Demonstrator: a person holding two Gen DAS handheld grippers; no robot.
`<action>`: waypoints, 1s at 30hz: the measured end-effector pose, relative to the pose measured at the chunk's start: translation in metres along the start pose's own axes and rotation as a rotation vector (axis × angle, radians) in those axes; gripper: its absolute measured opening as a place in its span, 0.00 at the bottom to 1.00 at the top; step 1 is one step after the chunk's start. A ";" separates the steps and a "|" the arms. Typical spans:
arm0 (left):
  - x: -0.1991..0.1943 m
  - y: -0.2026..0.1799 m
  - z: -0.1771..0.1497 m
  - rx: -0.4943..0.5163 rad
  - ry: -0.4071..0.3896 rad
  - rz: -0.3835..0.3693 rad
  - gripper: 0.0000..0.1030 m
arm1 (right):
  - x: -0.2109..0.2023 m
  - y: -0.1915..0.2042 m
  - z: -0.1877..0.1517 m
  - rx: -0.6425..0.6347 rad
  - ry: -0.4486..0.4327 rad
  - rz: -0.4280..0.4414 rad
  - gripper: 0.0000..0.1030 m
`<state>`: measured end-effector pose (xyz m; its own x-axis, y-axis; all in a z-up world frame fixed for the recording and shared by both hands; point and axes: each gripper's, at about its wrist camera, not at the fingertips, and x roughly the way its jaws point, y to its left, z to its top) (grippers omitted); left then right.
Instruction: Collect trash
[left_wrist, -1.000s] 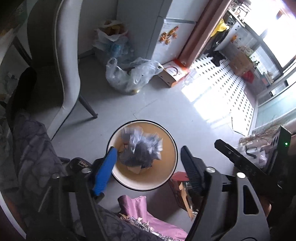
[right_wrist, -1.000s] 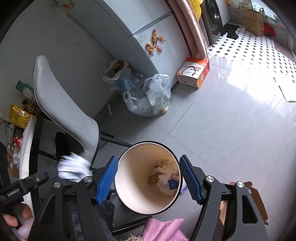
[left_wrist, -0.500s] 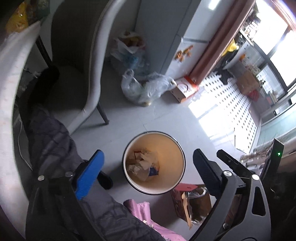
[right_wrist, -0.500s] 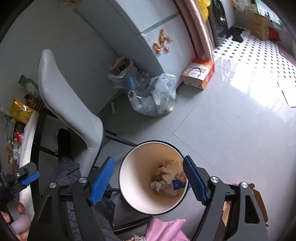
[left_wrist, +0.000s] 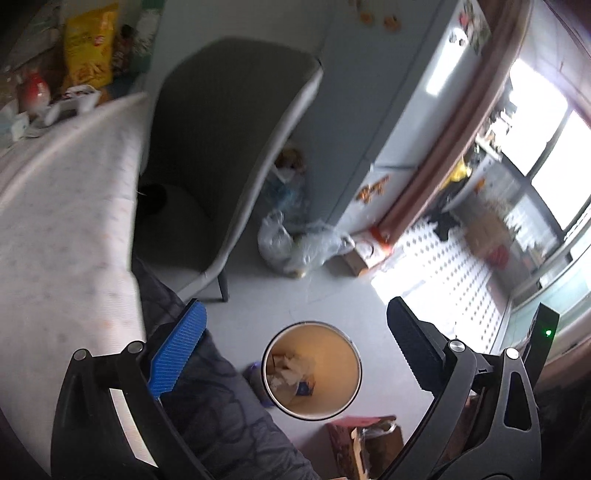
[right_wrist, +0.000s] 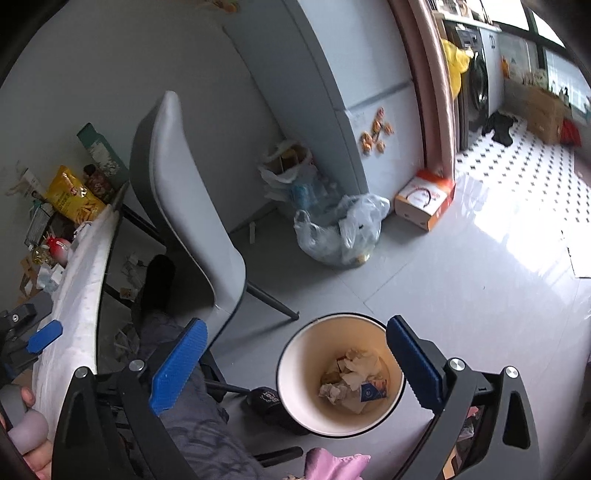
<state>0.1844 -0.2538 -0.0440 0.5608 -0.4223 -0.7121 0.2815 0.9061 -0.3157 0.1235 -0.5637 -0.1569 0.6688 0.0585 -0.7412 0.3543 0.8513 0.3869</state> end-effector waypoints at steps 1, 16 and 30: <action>-0.006 0.003 0.001 -0.005 -0.009 -0.003 0.94 | -0.007 0.007 0.002 0.000 -0.015 -0.003 0.93; -0.134 0.044 0.001 -0.009 -0.217 0.028 0.94 | -0.094 0.101 0.014 -0.062 -0.149 0.020 0.93; -0.235 0.070 -0.016 -0.009 -0.392 0.128 0.94 | -0.174 0.175 0.000 -0.238 -0.259 0.114 0.93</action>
<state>0.0600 -0.0909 0.0912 0.8455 -0.2819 -0.4535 0.1846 0.9512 -0.2471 0.0689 -0.4245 0.0396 0.8491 0.0522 -0.5256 0.1264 0.9461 0.2982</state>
